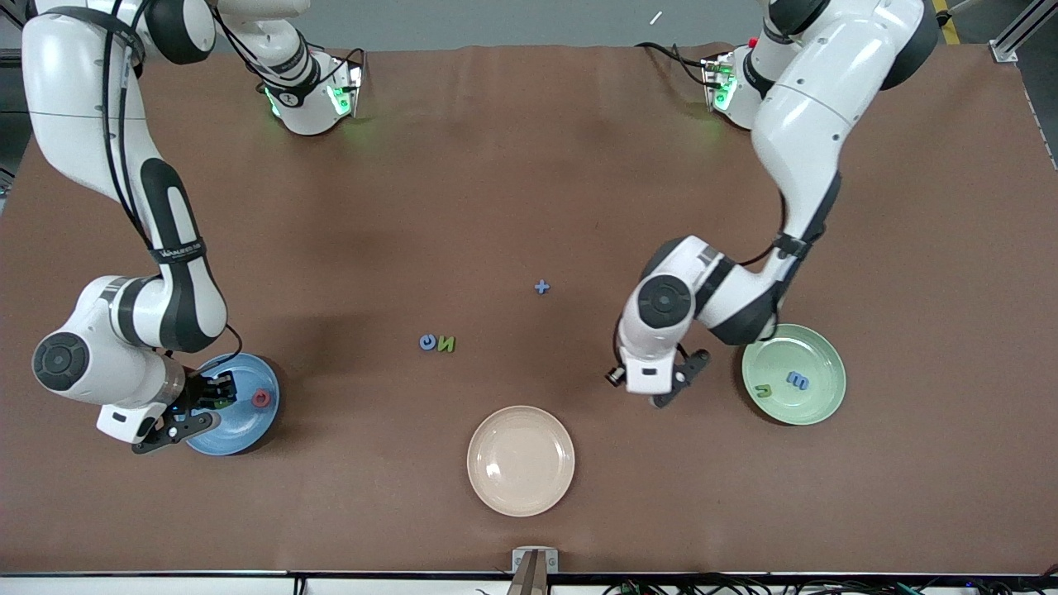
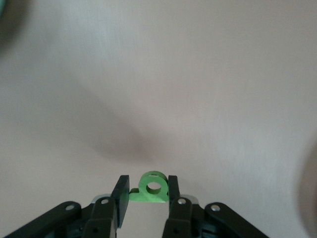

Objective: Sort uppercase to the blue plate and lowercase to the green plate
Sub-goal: 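Place the g on the green plate while the right gripper places the B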

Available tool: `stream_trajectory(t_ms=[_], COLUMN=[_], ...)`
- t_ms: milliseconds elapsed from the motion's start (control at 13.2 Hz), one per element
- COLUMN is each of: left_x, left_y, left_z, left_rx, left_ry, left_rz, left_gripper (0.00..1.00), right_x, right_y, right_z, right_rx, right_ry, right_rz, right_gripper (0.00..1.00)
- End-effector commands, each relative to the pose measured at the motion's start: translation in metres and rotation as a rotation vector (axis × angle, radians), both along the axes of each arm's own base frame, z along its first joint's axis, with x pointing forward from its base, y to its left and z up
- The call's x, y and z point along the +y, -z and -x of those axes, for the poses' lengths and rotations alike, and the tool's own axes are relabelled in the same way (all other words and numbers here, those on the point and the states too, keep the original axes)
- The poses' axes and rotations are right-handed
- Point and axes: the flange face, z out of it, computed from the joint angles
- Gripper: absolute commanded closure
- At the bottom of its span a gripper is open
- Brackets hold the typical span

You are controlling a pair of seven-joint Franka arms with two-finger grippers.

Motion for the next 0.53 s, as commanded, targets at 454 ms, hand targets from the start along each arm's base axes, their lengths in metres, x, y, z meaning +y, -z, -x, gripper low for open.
stream_trajectory(t_ms=[454], left_x=[0.175], left_y=[-0.029], left_z=[-0.047], left_rx=[0.069], left_ry=[0.186], left_rz=[-0.097], left_gripper=[0.98], right_x=[0.059], right_y=[-0.003], right_z=[0.0], right_rx=[-0.002], right_ry=[-0.051], right_rz=[-0.025], right_gripper=[0.08])
